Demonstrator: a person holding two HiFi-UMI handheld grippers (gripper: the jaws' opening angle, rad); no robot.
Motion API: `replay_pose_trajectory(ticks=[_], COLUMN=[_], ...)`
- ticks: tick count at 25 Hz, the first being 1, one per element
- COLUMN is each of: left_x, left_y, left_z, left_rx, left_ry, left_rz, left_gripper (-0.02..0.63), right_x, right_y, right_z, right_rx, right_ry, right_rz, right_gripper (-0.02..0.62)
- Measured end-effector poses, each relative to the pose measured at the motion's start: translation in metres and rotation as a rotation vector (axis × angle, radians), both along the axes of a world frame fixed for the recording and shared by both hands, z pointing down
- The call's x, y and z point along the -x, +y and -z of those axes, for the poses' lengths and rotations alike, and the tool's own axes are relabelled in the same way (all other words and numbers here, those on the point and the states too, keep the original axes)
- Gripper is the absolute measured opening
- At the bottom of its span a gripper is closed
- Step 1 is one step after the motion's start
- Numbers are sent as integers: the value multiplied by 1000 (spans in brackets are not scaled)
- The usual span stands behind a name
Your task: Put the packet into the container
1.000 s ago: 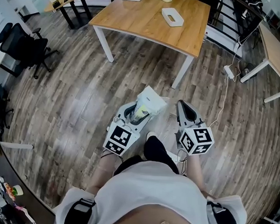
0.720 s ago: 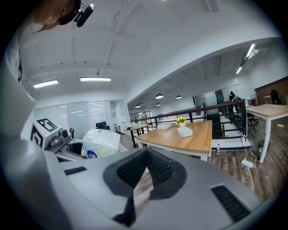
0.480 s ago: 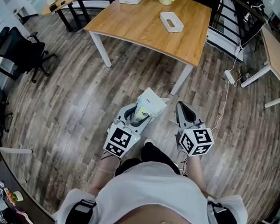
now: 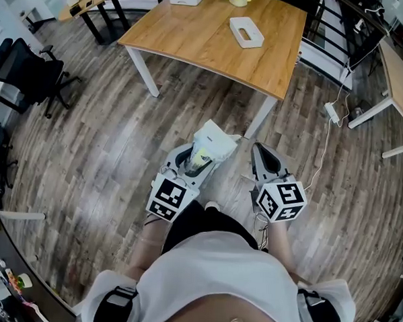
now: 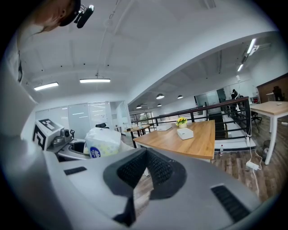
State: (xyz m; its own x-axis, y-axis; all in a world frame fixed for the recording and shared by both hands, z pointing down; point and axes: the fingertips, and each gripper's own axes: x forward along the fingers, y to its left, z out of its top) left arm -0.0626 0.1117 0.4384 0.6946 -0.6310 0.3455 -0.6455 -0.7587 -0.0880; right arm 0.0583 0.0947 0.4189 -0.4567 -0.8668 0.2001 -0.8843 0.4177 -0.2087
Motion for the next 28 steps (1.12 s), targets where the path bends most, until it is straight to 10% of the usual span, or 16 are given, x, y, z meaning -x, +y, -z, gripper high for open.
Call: replay_pose_trajectory(ticks=[28], left_x=[-37], left_y=[-96], left_z=[1], left_rx=[0], left_ry=[6], left_rz=[-78], left_gripper=[215], right_x=[-44], right_y=[-83], right_z=[-7], right_rx=[24], right_ry=[-48], right_rz=[-104], right_gripper=[11])
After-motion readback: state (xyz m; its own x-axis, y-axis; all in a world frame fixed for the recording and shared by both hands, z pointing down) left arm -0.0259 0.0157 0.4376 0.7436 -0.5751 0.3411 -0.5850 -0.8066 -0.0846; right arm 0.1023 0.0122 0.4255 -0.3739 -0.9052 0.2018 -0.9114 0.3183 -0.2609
